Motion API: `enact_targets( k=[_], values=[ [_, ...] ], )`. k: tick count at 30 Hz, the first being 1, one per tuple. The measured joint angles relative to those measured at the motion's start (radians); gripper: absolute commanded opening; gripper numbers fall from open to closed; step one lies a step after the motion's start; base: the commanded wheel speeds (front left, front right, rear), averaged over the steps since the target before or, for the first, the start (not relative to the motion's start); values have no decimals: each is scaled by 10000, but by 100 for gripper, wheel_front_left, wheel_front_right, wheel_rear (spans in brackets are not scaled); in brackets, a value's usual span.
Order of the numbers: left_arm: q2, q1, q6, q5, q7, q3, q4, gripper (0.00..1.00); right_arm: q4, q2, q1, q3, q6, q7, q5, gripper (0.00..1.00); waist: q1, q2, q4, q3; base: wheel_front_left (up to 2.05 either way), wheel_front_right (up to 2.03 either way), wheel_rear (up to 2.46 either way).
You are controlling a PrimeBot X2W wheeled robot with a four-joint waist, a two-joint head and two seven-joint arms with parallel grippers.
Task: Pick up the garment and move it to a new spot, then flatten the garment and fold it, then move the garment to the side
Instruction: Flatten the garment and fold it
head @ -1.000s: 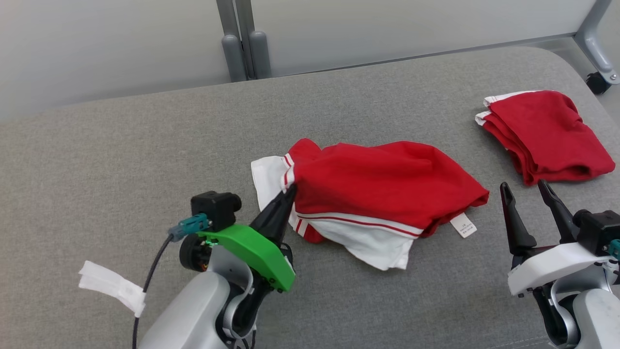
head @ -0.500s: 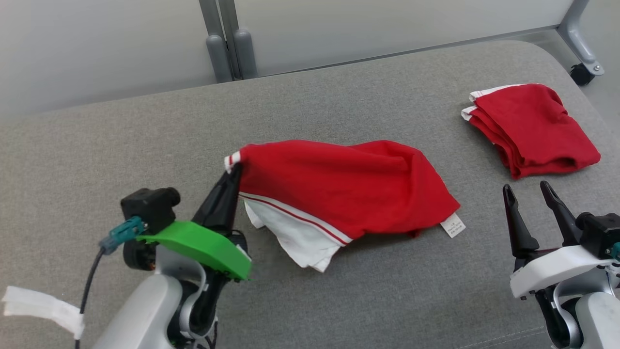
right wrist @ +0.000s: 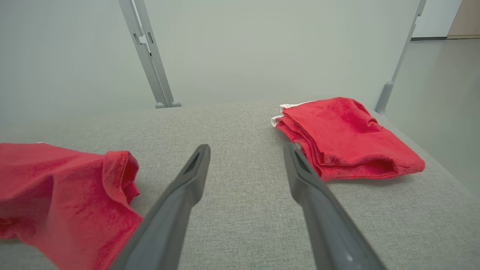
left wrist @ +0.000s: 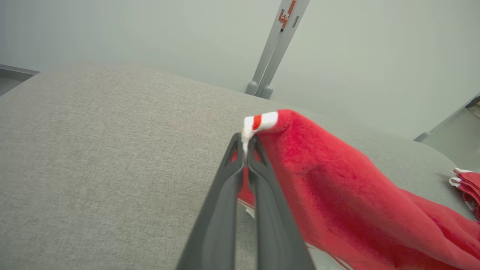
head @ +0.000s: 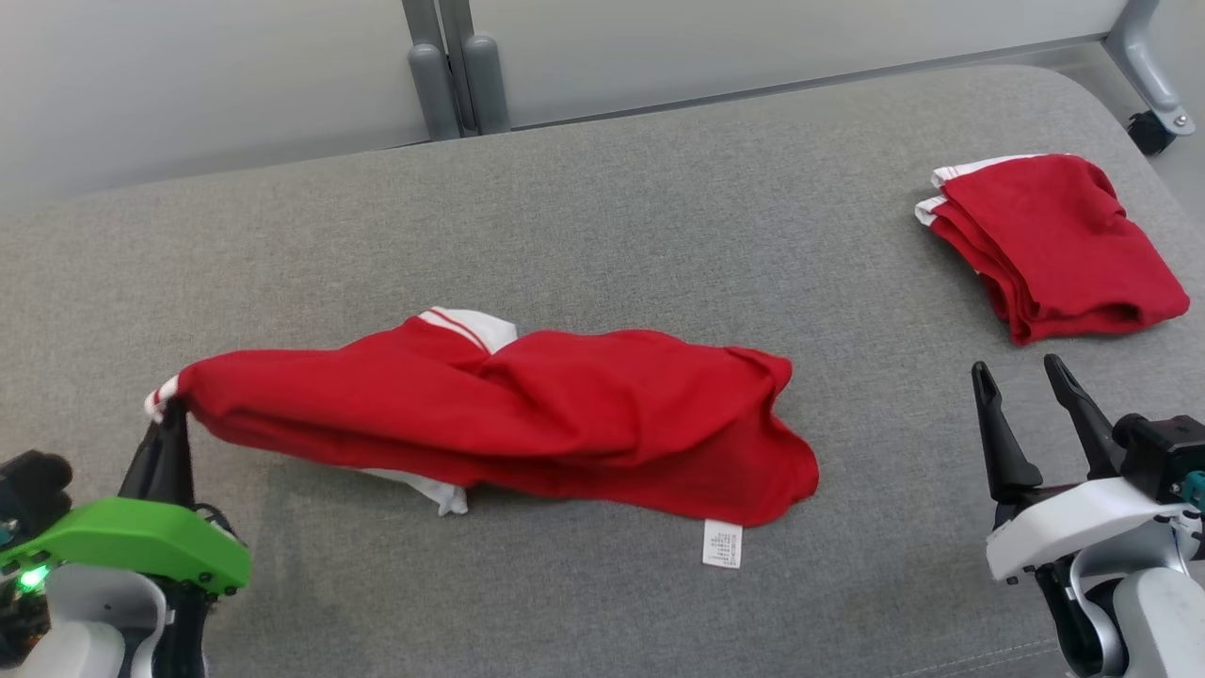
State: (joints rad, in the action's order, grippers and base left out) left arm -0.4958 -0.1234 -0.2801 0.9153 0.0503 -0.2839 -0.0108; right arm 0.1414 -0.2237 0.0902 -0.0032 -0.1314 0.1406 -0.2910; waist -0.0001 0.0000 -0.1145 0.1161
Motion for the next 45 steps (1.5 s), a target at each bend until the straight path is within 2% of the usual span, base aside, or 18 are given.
enact_targets(
  k=[3, 6, 7, 8, 9, 15, 18, 22, 30, 36, 41, 45],
  values=[
    [-132, 325, -201, 105, 40, 247, -535, 0, 42, 0, 46, 100, -2, -25, -23, 100, 0, 0, 16, 68, 0, 0, 0],
    [-50, 388, -90, 98, 42, 104, -1045, 0, 125, -8, 93, 173, 0, -25, -46, 100, 0, 0, 11, 103, 0, 0, 0],
    [36, 388, -19, 86, 73, -17, -1218, 44, 150, -12, 115, 199, 0, -27, -54, 100, 0, 0, 12, 100, 0, 0, 0],
    [100, 388, -2, 54, 132, -107, -1337, 64, 167, -19, 128, 219, 0, -27, -56, 100, 0, 0, 16, 93, 0, 0, 0],
    [144, 378, 38, -40, 213, -203, -1498, 100, 190, -31, 132, 242, 0, -29, -58, 100, 0, 0, 23, 73, 0, 0, 0],
    [426, 315, 180, -719, 1482, -399, -1701, 100, 324, -35, 68, 493, 0, -69, -119, 100, 0, 0, 127, -205, 0, 0, 0],
    [451, 441, 44, -1266, 1887, -353, -1406, 100, 347, -25, -51, 571, 0, -69, -155, 100, 0, 0, 212, -374, 0, 0, 0],
    [662, 617, -35, -1708, 2061, -272, -982, 100, 336, -63, -88, 604, 0, -56, -184, 100, 0, 0, 420, -457, 0, 0, 0],
    [920, 629, 196, -2065, 2079, -387, -855, 100, 355, -161, 77, 1097, 0, -205, -525, 100, 0, 0, 937, -456, 0, 0, 0],
    [1120, 326, 439, -2284, 2077, -754, -890, 100, 1321, -412, 1786, 2401, 0, -1350, -1513, 100, 0, 0, 1353, -220, 0, 0, 0],
    [1350, -50, 600, -2314, 2061, -1007, -1174, 100, 2719, -594, 3335, 3492, 4, -2594, -2529, 100, 0, 0, 1850, 66, 0, 0, 0],
    [1469, -274, 700, -2324, 2061, -1078, -1476, 100, 3946, -763, 3940, 4222, 6, -3818, -3097, 100, 0, 0, 2311, 277, 0, 0, 0]
  ],
)
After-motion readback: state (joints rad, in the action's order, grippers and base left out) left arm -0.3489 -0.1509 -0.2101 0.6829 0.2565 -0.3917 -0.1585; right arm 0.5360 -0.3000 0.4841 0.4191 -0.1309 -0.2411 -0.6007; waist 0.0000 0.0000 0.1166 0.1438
